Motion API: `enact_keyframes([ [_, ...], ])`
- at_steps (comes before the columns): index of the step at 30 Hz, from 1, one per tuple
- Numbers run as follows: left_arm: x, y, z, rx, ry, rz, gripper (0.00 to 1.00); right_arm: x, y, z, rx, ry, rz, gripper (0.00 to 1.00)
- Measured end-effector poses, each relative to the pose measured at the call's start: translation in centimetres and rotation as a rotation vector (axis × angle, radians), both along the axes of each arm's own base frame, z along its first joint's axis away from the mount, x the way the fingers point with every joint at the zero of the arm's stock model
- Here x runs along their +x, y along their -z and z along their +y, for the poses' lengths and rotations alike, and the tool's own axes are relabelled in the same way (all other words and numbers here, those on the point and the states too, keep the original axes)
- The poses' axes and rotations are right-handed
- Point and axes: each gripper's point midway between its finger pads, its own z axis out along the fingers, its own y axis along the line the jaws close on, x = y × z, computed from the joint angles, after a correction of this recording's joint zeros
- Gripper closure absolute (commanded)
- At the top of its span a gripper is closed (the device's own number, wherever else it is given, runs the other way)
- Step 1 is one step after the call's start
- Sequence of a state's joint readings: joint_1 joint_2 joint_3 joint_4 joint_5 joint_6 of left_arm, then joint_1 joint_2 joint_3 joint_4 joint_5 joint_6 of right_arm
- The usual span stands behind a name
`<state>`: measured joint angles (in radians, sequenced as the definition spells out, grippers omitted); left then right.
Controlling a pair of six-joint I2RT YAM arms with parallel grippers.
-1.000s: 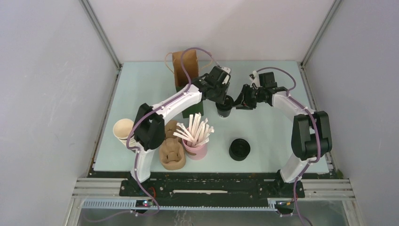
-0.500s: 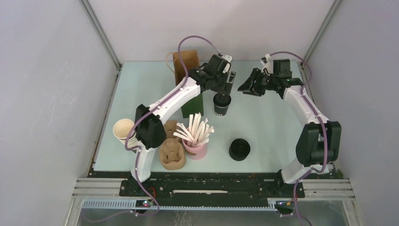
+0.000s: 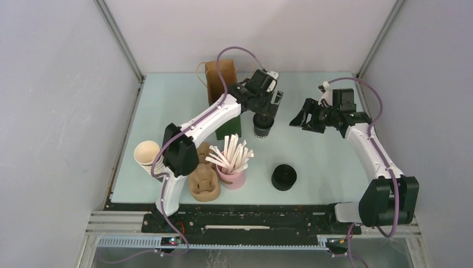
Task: Pack the takeout coffee
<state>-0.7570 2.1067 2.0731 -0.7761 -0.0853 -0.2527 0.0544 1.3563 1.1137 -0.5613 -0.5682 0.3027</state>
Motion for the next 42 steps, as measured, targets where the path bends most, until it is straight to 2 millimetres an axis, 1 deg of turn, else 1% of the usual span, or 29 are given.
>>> enact_keyframes([
  [4, 0.0, 1.2, -0.2, 0.017, 0.002, 0.015, 0.11, -0.8, -0.1, -0.5, -0.029, 0.007, -0.016, 0.22],
  [10, -0.1, 2.6, -0.4, 0.048, 0.0, 0.025, 0.12, -1.1, -0.6, -0.8, -0.048, 0.007, -0.047, 0.21],
  [13, -0.3, 3.2, -0.3, 0.067, 0.0, 0.026, 0.16, -1.2, -0.4, -0.8, -0.052, 0.008, -0.041, 0.21],
  [15, -0.3, 3.4, -0.4, 0.077, 0.002, 0.024, 0.18, -1.3, -0.1, -0.9, -0.055, 0.008, -0.037, 0.21],
  [23, -0.3, 4.3, -0.2, 0.11, -0.003, 0.019, 0.18, -1.4, 0.2, -1.0, -0.062, 0.009, -0.03, 0.21],
  [27, -0.5, 4.8, 0.0, 0.134, -0.008, 0.017, 0.23, -1.4, 0.2, -1.0, -0.064, 0.009, -0.031, 0.21],
  [32, -0.5, 4.8, 0.1, 0.153, -0.012, 0.004, 0.23, -1.5, 0.3, -1.1, -0.064, 0.008, -0.028, 0.21],
  [38, -0.5, 4.8, 0.0, 0.159, -0.014, -0.002, 0.38, -1.6, 0.6, -1.1, -0.065, 0.008, -0.02, 0.21],
  [42, -0.6, 4.8, 0.0, 0.161, -0.014, -0.004, 0.44, -1.6, 0.7, -1.1, -0.067, 0.011, -0.021, 0.21],
])
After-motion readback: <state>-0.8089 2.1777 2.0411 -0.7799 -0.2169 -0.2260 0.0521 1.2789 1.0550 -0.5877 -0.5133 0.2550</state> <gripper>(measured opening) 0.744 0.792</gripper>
